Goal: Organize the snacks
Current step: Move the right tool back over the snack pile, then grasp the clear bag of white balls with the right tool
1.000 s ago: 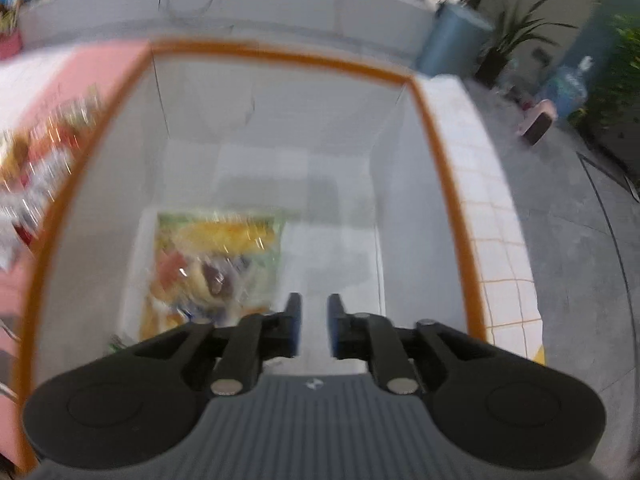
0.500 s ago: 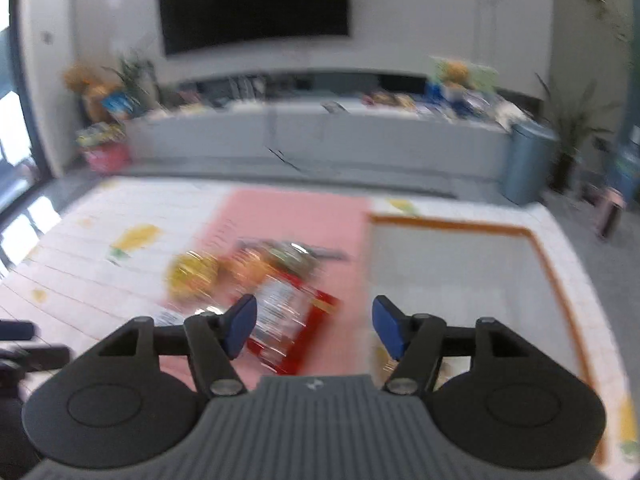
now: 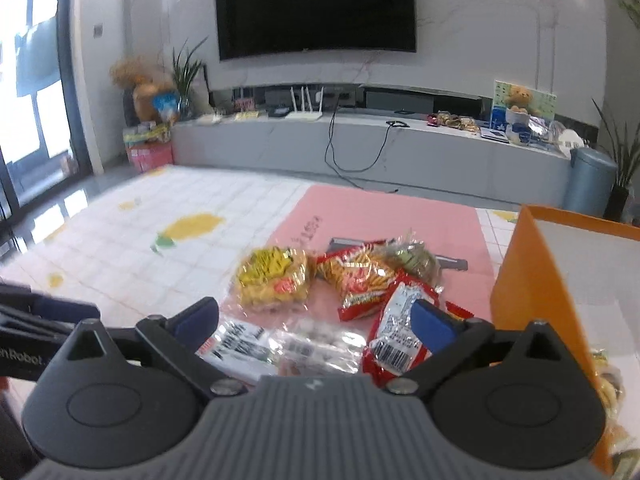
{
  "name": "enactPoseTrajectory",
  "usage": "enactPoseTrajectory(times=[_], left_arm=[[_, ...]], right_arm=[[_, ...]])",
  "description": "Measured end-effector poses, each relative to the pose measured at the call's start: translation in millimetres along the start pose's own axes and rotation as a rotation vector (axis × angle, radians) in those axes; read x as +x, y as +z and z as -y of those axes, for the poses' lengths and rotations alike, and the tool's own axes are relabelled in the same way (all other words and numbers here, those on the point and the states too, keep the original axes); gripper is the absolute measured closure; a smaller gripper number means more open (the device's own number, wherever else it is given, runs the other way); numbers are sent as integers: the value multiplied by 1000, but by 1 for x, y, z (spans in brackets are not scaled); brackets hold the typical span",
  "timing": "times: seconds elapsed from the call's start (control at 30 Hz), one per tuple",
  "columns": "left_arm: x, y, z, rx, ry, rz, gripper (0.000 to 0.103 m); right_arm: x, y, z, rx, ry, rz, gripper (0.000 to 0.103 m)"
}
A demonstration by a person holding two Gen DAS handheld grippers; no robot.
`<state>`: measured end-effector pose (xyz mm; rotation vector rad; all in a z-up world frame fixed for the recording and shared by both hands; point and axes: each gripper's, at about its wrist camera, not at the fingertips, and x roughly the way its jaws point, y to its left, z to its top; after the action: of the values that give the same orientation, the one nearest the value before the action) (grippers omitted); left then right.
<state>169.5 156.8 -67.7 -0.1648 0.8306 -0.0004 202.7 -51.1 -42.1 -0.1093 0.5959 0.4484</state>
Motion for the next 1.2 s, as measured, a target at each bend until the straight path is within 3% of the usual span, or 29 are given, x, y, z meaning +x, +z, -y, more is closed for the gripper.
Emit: enactPoseTrajectory(times=[0.17,0.33,0.47,0.7,0.83,1.1,1.2], left_arm=[[22,-7,-7,40,25,-32,13],[38,-10,-26,2,50,-52,13],[47,-9,-38,-35,61,-80,13],[42,-10,-41,-42,46,-74,13],[42,-9,-42,-59,52,-78,13],[43,-10,-42,-57,64,-87,13],[43,-11,-40,-45,70,-87,13]], right_arm=[[22,-15,0,-97,13,-26,3],[42,-28,-25,-319,-8,-13,4],[62,-40,-41,-457,7,-56,4],[78,-33,-26,-255,58,-55,4],[89,-39,-27,-262,25,-69,3],[82,-35,-9,-158,114,-70,3],[79,-31,2,-95,140,-67,12]])
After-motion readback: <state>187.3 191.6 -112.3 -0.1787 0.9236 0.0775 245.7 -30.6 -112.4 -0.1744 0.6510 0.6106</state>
